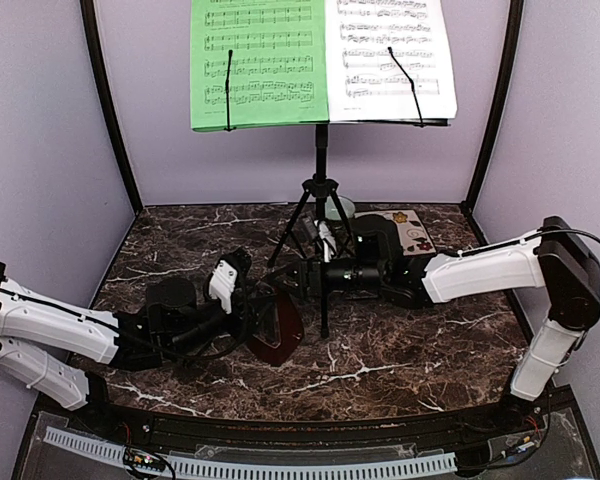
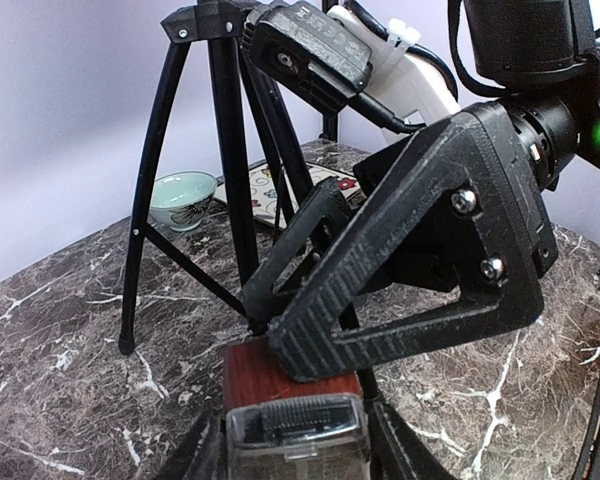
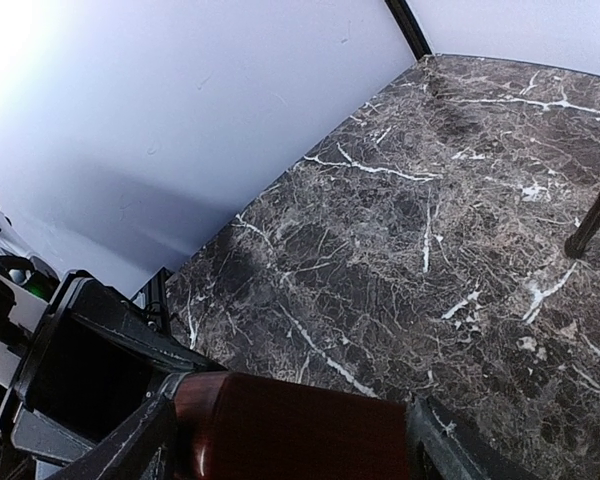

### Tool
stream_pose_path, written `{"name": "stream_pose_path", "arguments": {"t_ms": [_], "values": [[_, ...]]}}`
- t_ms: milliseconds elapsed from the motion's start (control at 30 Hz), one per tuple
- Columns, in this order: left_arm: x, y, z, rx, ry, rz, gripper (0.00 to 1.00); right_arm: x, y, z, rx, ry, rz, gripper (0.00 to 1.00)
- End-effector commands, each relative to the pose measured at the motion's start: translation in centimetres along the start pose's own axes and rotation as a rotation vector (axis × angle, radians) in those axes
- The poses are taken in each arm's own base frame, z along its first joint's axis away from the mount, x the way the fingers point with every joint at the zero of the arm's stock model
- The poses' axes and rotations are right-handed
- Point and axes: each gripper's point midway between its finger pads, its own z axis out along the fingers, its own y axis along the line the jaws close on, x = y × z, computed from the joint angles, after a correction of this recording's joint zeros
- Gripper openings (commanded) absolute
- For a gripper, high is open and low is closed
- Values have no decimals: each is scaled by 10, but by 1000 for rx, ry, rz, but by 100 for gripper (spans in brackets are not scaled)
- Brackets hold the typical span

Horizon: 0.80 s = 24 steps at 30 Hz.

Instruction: Set up the instrument practice props

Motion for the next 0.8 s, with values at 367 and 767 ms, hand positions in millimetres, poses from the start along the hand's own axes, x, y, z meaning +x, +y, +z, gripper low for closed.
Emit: {"name": "stream_pose_path", "arguments": {"t_ms": [367, 767], "values": [[11, -3, -17, 60, -86, 108, 22, 116, -97, -2, 300, 269, 14, 81], [0, -6, -33, 111, -201, -37, 19, 122, -104, -1, 319, 283, 9, 81]]}}
